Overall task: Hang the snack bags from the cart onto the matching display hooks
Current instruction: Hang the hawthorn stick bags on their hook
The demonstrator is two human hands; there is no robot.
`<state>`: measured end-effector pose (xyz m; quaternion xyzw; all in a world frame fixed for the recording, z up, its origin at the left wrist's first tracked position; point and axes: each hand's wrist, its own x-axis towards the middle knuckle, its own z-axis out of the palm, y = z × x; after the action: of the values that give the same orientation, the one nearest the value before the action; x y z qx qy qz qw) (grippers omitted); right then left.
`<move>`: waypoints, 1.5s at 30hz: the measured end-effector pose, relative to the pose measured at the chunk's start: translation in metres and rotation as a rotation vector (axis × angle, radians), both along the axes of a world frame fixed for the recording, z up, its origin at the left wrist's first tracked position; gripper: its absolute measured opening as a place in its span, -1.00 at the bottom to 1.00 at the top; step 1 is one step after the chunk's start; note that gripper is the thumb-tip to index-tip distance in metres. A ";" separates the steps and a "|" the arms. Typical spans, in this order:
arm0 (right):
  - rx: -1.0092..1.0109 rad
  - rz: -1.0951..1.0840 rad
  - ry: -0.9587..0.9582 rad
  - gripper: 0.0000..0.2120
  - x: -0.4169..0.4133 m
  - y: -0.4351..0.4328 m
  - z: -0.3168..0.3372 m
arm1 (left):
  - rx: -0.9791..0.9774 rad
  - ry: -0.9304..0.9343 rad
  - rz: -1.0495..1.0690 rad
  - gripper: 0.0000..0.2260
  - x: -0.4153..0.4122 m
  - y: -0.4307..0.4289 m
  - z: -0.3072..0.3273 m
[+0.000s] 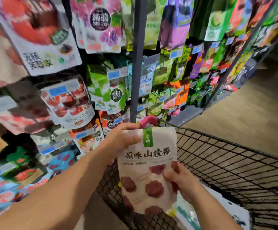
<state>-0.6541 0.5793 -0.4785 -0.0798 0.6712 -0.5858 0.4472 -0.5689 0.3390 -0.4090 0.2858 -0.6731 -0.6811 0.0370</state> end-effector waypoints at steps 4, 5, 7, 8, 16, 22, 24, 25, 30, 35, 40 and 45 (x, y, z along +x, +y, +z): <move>-0.055 0.098 0.146 -0.50 0.013 -0.044 0.042 | -0.045 0.044 0.066 -0.78 0.032 -0.029 0.042; -0.059 0.091 0.172 -0.56 0.016 -0.056 0.051 | -0.041 0.062 0.076 -0.79 0.042 -0.036 0.052; -0.061 0.102 0.208 -0.54 0.022 -0.078 0.068 | -0.019 0.113 0.134 -0.80 0.061 -0.052 0.071; -0.081 0.118 0.226 -0.45 0.025 -0.090 0.075 | -0.001 0.158 0.176 -0.79 0.070 -0.061 0.078; -0.265 0.261 0.337 -0.44 0.074 -0.188 0.148 | -0.023 0.398 0.458 -0.87 0.141 -0.120 0.148; -0.285 0.330 0.466 -0.65 0.100 -0.250 0.182 | -0.243 0.385 0.580 -0.80 0.189 -0.164 0.187; -0.295 0.330 0.512 -0.51 0.108 -0.269 0.189 | -0.277 0.387 0.617 -0.88 0.201 -0.178 0.198; -0.291 0.331 0.537 -0.43 0.109 -0.278 0.191 | -0.296 0.387 0.634 -0.88 0.205 -0.185 0.203; -0.328 0.310 0.585 -0.57 0.122 -0.318 0.215 | -0.300 0.424 0.714 -0.87 0.219 -0.218 0.223; -0.378 0.299 0.676 -0.68 0.129 -0.353 0.236 | -0.155 0.535 0.699 -0.86 0.227 -0.244 0.243; -0.340 0.241 0.696 -0.54 0.128 -0.387 0.238 | -0.163 0.583 0.726 -0.90 0.227 -0.270 0.251; -0.329 0.242 0.713 -0.67 0.121 -0.411 0.235 | -0.175 0.579 0.689 -0.86 0.221 -0.294 0.254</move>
<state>-0.5330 0.1678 -0.2432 -0.4265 0.6672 -0.5643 0.2335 -0.3478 0.0454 -0.1554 0.2866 -0.5558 -0.6215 0.4719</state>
